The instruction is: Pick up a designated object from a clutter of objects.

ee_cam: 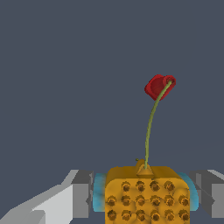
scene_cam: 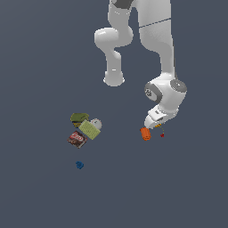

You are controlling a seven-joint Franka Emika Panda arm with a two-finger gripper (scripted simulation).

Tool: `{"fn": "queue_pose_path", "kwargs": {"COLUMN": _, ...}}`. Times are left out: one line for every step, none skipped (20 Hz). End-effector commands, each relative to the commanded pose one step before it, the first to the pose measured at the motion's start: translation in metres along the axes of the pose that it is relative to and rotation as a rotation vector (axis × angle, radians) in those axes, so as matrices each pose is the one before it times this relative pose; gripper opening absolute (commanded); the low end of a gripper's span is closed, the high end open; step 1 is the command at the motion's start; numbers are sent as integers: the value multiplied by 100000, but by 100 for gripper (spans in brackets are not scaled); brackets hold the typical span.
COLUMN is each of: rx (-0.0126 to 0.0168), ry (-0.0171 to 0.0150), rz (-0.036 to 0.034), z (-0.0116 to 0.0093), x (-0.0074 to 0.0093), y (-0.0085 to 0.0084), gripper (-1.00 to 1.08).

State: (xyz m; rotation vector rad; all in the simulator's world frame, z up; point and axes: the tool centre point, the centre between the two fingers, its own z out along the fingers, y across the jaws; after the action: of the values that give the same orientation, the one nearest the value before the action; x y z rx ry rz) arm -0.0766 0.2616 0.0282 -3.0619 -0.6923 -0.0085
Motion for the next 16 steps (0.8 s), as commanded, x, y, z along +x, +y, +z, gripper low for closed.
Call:
{"fn": "queue_pose_path", "kwargs": {"rx": -56, "ry": 92, "rz": 114, "z": -705, "x": 36, "y": 1089, "gripper": -100}}
{"fn": "queue_pose_path", "kwargs": {"rx": 0, "ry": 0, "rz": 0, "z": -351, "x": -7, "y": 533, "gripper": -100}}
{"fn": "queue_pose_path", "kwargs": {"rx": 0, "ry": 0, "rz": 0, "z": -385, "x": -7, "y": 584, "gripper": -100}}
{"fn": "queue_pose_path", "kwargs": {"rx": 0, "ry": 0, "rz": 0, "z": -418, "x": -8, "y": 634, "gripper": -100}}
{"fn": "queue_pose_path", "kwargs": {"rx": 0, "ry": 0, "rz": 0, "z": -451, "x": -8, "y": 683, "gripper": -100}}
{"fn": "queue_pose_path", "kwargs": {"rx": -1, "ry": -49, "rz": 2, "z": -457, "x": -6, "y": 732, "gripper": -100}}
{"fn": "queue_pose_path", "kwargs": {"rx": 0, "ry": 0, "rz": 0, "z": -516, "x": -8, "y": 778, "gripper": -100}}
{"fn": "queue_pose_path", "kwargs": {"rx": 0, "ry": 0, "rz": 0, "z": -549, "x": -8, "y": 826, "gripper": -100}}
{"fn": "queue_pose_path", "kwargs": {"rx": 28, "ry": -40, "rz": 3, "z": -560, "x": -6, "y": 877, "gripper": -100}}
{"fn": "queue_pose_path", "kwargs": {"rx": 0, "ry": 0, "rz": 0, "z": -616, "x": -8, "y": 923, "gripper": -100}}
{"fn": "queue_pose_path", "kwargs": {"rx": 0, "ry": 0, "rz": 0, "z": -652, "x": -7, "y": 975, "gripper": -100}}
{"fn": "queue_pose_path", "kwargs": {"rx": 43, "ry": -23, "rz": 2, "z": -673, "x": -5, "y": 1031, "gripper": -100}}
{"fn": "queue_pose_path", "kwargs": {"rx": 0, "ry": 0, "rz": 0, "z": -705, "x": -6, "y": 1049, "gripper": -100}}
{"fn": "queue_pose_path", "kwargs": {"rx": 65, "ry": -23, "rz": 2, "z": -694, "x": -3, "y": 1064, "gripper": -100}}
{"fn": "queue_pose_path", "kwargs": {"rx": 0, "ry": 0, "rz": 0, "z": -720, "x": -4, "y": 1068, "gripper": -100}}
{"fn": "queue_pose_path", "kwargs": {"rx": 48, "ry": -9, "rz": 0, "z": -719, "x": -2, "y": 1084, "gripper": -100}}
